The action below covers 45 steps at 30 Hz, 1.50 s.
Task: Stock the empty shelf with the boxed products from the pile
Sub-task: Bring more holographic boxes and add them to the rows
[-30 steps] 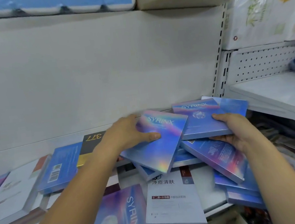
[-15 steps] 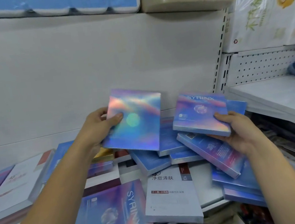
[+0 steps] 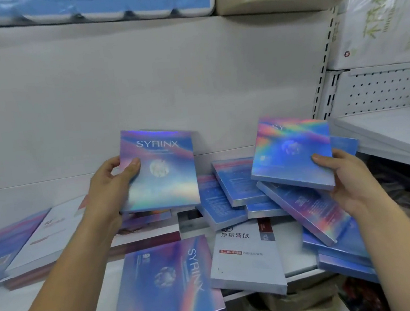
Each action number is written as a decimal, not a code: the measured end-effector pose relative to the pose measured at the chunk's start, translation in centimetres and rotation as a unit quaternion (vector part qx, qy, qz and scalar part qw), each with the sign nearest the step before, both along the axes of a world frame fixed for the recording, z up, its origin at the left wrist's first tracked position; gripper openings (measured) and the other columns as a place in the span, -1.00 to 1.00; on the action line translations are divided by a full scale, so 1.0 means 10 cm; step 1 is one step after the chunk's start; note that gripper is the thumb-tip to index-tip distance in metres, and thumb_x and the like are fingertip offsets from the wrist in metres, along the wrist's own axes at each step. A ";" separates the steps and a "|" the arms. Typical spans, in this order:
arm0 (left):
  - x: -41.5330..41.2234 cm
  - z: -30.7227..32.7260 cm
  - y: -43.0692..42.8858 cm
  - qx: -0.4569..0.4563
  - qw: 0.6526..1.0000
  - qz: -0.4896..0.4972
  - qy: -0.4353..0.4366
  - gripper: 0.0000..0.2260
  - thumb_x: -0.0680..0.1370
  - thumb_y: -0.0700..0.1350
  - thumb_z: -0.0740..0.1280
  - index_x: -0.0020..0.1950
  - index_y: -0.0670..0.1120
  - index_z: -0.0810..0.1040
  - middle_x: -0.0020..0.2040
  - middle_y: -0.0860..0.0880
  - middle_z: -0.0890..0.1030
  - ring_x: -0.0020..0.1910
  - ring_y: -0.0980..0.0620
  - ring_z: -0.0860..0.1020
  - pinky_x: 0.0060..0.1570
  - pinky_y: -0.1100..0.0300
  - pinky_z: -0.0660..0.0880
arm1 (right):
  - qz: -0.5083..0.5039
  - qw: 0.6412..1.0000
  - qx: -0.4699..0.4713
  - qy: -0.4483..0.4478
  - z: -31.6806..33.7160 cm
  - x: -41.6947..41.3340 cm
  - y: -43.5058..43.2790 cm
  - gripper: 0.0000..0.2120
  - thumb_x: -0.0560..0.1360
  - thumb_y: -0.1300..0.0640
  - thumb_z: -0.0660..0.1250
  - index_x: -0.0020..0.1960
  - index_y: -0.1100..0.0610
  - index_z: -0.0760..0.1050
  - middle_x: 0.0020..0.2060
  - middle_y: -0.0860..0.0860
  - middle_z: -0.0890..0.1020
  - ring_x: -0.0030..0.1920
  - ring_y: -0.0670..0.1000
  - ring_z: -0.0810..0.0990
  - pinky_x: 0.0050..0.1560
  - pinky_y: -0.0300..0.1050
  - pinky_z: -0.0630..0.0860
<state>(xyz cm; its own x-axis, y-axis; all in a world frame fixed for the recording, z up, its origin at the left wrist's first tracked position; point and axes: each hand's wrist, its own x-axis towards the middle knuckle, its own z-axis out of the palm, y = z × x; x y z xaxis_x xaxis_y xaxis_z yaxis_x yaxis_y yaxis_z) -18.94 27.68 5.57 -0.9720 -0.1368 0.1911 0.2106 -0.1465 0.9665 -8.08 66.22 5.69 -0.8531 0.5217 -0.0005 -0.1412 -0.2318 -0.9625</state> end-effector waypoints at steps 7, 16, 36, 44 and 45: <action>0.23 0.02 -0.04 -0.002 0.999 -0.002 0.033 -0.74 0.53 -0.08 0.48 0.20 -0.07 0.65 -0.03 -0.03 0.76 -0.15 0.00 0.72 -0.18 0.12 0.66 | 0.039 0.998 0.003 0.052 0.17 0.16 -0.05 -0.61 0.54 0.29 0.36 0.36 0.18 0.49 0.11 0.06 0.72 -0.09 0.05 0.74 -0.24 0.01 0.69; 0.69 -0.08 -0.51 0.021 0.999 -0.010 0.026 -0.56 0.30 0.01 0.61 0.14 -0.07 0.67 0.03 -0.13 0.74 -0.15 -0.04 0.73 -0.20 0.09 0.68 | 0.197 0.978 0.004 0.066 0.21 0.08 -0.86 -0.59 0.50 0.43 0.33 0.29 0.14 0.51 0.05 0.10 0.74 -0.07 0.05 0.75 -0.21 -0.11 0.69; 2.44 -0.46 -3.99 0.023 0.974 0.220 0.038 -0.56 0.26 0.03 0.60 0.10 -0.04 0.70 0.01 -0.14 0.74 -0.20 0.02 0.71 -0.21 0.15 0.66 | 0.407 0.911 0.010 0.062 -0.14 0.28 -4.42 -0.61 0.47 0.39 0.39 0.25 0.13 0.55 0.09 0.08 0.73 -0.03 0.03 0.73 -0.17 -0.11 0.66; 3.29 -0.63 -5.55 0.034 0.951 0.306 0.037 -0.31 0.11 0.22 0.67 0.15 -0.03 0.66 0.08 -0.09 0.74 -0.09 0.03 0.72 -0.15 0.14 0.67 | 0.445 0.895 -0.023 0.029 -0.26 0.61 -6.39 -0.64 0.46 0.43 0.36 0.22 0.21 0.58 0.12 0.22 0.70 0.10 0.27 0.68 0.21 0.32 0.54; 3.39 -0.62 -5.71 0.039 0.948 0.314 0.034 -0.33 0.13 0.20 0.67 0.16 -0.03 0.65 0.08 -0.10 0.73 -0.10 0.03 0.73 -0.16 0.15 0.67 | 0.452 0.891 -0.018 0.026 -0.28 0.65 -6.60 -0.66 0.47 0.43 0.36 0.20 0.19 0.59 0.11 0.22 0.70 0.07 0.27 0.68 0.20 0.32 0.55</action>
